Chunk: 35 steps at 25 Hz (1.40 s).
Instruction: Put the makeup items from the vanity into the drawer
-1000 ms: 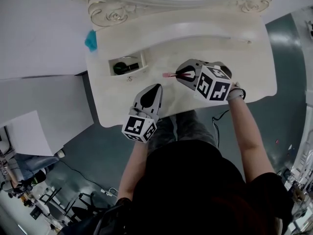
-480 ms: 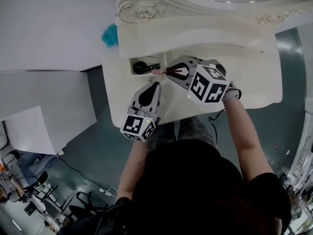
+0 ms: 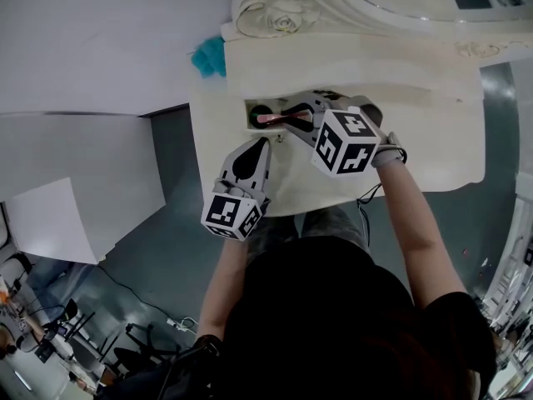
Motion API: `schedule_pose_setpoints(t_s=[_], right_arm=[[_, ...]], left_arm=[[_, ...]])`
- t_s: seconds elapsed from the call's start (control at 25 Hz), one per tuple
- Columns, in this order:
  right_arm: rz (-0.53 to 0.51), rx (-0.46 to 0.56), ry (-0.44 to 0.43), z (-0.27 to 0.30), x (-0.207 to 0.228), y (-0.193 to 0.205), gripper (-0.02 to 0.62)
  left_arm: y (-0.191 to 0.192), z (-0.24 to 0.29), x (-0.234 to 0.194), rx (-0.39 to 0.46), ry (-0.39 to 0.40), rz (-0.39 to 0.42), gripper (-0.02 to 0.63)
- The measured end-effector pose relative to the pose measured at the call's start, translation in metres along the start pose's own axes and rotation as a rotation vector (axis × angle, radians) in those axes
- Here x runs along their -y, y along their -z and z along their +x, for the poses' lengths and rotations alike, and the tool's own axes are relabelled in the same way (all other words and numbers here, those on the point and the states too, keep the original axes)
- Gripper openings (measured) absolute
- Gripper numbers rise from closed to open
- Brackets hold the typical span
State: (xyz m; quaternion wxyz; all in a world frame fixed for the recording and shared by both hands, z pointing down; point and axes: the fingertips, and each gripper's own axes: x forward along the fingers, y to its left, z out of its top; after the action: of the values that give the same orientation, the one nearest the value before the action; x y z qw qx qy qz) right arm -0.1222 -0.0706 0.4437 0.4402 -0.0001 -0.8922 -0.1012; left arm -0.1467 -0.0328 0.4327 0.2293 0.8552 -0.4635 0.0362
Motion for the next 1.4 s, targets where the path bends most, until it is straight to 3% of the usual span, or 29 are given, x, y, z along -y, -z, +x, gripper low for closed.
schedule_pose_setpoints(t_s=[0.2,0.6,1.4], right_arm=[[-0.057,-0.095,-0.013,0.016,0.003,0.011,0.057],[-0.113,-0.167,-0.008,0.031,0.006,0.017,0.058],[-0.132,-0.187,0.010,0.045,0.003,0.010,0.058]], left_arm=[[-0.001,-0.003,-0.016,0.000,0.001,-0.010,0.012],[-0.003,-0.004,-0.028,0.008,0.001,-0.019,0.012],[0.001,-0.014,-0.038,0.011,-0.019,-0.033,0.012]])
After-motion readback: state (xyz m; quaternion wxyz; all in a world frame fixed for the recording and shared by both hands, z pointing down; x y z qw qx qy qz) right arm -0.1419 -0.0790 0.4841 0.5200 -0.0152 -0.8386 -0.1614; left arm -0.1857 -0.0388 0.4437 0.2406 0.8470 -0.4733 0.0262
